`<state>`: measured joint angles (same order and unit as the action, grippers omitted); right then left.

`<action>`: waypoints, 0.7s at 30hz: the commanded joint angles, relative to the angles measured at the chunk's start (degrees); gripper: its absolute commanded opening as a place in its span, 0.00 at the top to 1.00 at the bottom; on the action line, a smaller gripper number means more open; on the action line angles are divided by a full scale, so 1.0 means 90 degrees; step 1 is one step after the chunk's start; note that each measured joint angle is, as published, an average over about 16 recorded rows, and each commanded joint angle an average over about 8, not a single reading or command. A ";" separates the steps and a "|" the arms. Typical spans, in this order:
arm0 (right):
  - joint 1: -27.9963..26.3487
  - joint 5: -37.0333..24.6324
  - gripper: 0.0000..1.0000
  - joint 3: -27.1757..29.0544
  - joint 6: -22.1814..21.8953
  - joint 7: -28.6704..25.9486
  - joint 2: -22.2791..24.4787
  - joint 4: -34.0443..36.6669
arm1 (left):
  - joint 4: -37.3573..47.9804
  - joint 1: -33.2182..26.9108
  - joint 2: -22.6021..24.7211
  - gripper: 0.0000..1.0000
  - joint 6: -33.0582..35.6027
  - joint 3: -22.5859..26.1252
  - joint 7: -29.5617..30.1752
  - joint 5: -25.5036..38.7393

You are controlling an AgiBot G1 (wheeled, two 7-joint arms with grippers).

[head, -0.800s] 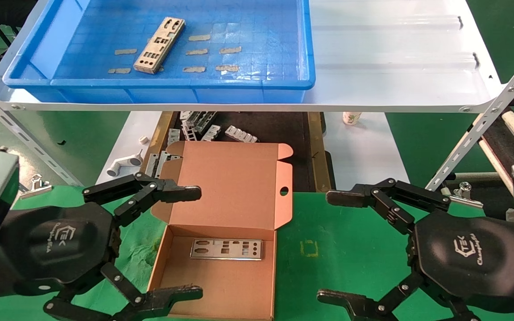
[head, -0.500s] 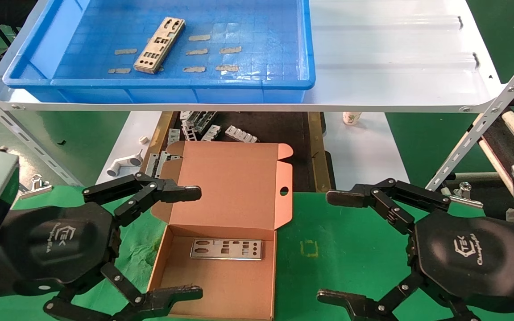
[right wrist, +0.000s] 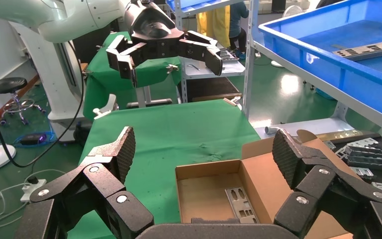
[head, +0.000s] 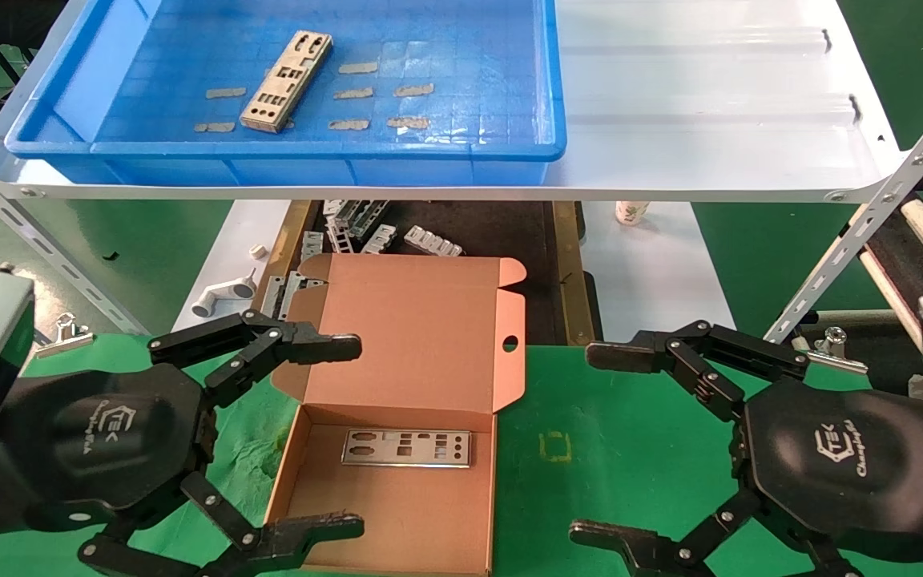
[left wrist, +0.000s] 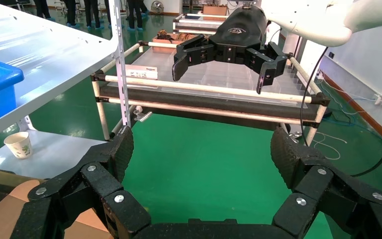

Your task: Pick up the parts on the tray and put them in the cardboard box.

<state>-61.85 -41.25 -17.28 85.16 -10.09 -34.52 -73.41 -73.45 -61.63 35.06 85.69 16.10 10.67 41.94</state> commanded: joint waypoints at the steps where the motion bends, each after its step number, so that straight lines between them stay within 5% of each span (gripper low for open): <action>1: 0.0000 0.0000 0.25 0.0000 0.0000 0.0000 0.0000 0.0000 | 0.0001 0.0000 0.0000 0.00 0.0000 0.0001 -0.0001 0.0001; 6: 0.0000 0.0000 0.87 0.0000 0.0000 0.0000 0.0000 0.0000 | 0.0002 -0.0002 0.0002 0.00 -0.0005 -0.0002 -0.0001 0.0000; 8: 0.0000 0.0000 0.99 0.0000 0.0000 0.0000 0.0000 0.0001 | 0.0021 -0.0012 0.0020 0.00 -0.0036 -0.0005 -0.0004 0.0004; 21: -0.0004 0.0002 1.00 -0.0005 0.0002 0.0003 0.0000 0.0005 | 0.0857 -0.0868 0.0685 0.00 -0.1354 0.0033 -0.0238 0.0766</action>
<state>-61.89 -41.23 -17.32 85.17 -10.06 -34.52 -73.37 -65.04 -69.83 41.40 73.81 16.55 8.25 48.93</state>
